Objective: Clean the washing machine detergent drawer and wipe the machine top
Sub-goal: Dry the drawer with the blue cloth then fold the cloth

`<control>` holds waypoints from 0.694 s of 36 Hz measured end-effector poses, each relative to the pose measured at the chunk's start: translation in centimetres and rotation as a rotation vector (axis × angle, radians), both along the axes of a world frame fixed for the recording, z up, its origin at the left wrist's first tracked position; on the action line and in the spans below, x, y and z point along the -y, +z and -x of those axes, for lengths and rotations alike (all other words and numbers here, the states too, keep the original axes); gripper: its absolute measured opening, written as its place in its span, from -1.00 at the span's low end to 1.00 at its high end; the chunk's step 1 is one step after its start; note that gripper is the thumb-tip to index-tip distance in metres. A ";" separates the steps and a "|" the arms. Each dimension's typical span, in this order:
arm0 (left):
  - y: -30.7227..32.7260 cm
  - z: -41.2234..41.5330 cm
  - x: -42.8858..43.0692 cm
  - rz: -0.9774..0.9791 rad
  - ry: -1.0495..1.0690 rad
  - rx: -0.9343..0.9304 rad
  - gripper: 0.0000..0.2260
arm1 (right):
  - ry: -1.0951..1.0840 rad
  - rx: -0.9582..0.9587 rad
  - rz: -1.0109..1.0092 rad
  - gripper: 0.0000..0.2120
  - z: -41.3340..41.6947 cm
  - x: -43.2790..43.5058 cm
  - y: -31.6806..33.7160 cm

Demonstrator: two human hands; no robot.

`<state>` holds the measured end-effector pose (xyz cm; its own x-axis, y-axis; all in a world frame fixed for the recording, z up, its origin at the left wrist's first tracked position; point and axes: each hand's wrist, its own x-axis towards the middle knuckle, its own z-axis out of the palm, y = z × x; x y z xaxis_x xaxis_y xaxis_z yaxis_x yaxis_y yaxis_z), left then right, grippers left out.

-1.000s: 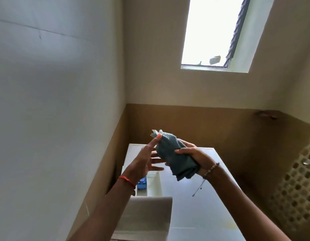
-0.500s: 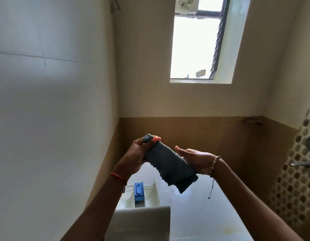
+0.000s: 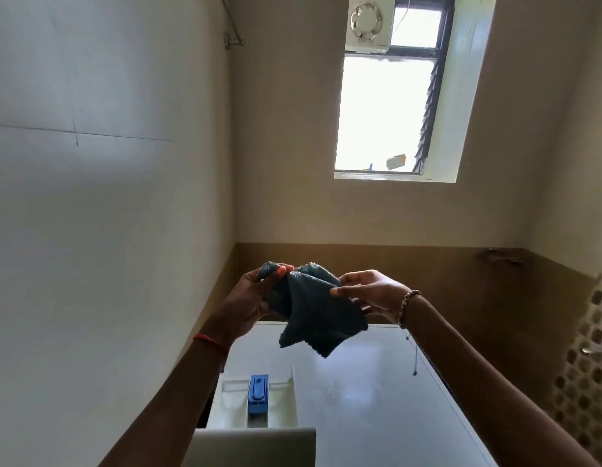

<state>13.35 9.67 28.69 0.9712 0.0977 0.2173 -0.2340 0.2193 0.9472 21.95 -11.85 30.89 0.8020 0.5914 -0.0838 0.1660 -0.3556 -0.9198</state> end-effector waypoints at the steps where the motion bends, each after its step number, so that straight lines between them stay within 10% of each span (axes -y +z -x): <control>1: -0.1 0.0 -0.1 0.000 -0.007 -0.018 -0.85 | -0.015 0.033 -0.018 -0.80 -0.2 0.0 0.2; 17: 0.9 -0.6 2.0 -0.462 -0.035 -0.219 -0.64 | 0.239 0.429 0.181 -0.82 -0.2 -0.7 3.8; 25: 2.1 -1.7 3.4 -0.220 0.066 -0.058 -0.89 | 0.020 0.403 0.002 -0.77 -1.1 0.0 2.9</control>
